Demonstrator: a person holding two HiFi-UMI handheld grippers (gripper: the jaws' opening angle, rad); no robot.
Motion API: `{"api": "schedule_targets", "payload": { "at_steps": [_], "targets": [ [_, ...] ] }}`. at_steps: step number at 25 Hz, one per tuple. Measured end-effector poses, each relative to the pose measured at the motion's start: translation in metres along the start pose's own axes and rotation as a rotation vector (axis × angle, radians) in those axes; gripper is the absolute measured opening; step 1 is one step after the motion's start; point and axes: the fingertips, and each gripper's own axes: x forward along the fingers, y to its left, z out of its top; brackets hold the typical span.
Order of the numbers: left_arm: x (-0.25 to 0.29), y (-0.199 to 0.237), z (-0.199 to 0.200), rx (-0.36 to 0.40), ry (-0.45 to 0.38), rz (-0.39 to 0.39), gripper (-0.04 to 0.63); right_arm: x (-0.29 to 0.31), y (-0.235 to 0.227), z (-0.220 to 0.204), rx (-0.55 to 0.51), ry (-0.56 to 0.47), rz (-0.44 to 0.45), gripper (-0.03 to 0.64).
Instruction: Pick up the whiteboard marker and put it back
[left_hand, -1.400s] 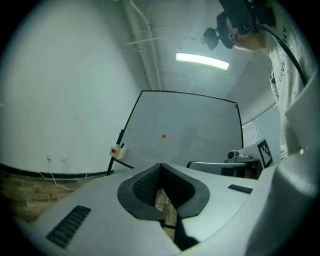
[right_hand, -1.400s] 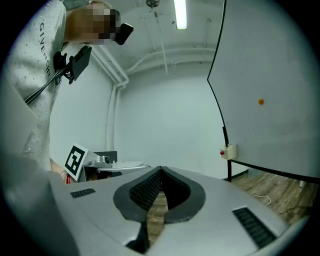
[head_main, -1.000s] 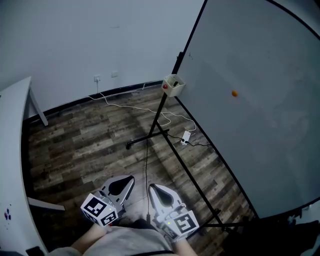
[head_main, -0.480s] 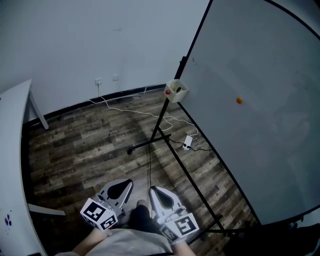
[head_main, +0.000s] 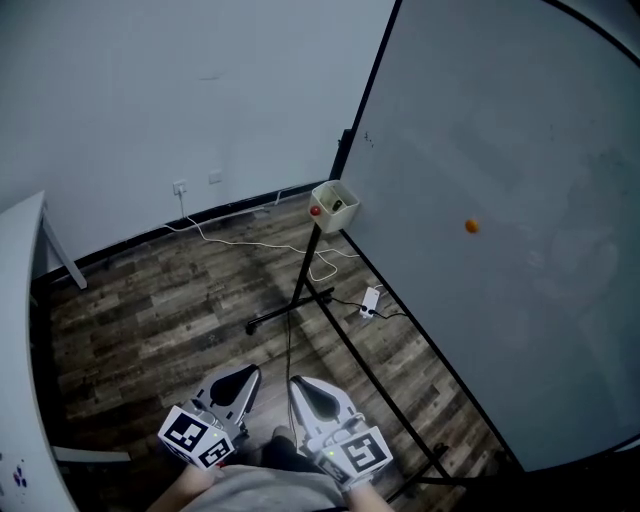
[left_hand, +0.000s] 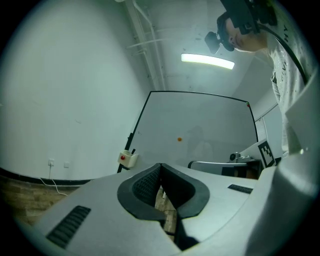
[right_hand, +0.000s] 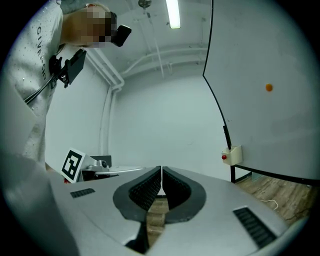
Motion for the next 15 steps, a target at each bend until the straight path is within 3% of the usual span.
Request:
{"api": "schedule_targets", "payload": {
  "at_steps": [4, 15],
  "targets": [
    [0.035, 0.012, 0.000, -0.003, -0.007, 0.000, 0.015, 0.018, -0.028, 0.004, -0.036, -0.005, 0.029, 0.021],
    [0.117, 0.038, -0.010, -0.011, 0.012, 0.017, 0.015, 0.049, -0.107, 0.011, -0.011, -0.006, 0.047, 0.021]
  ]
}}
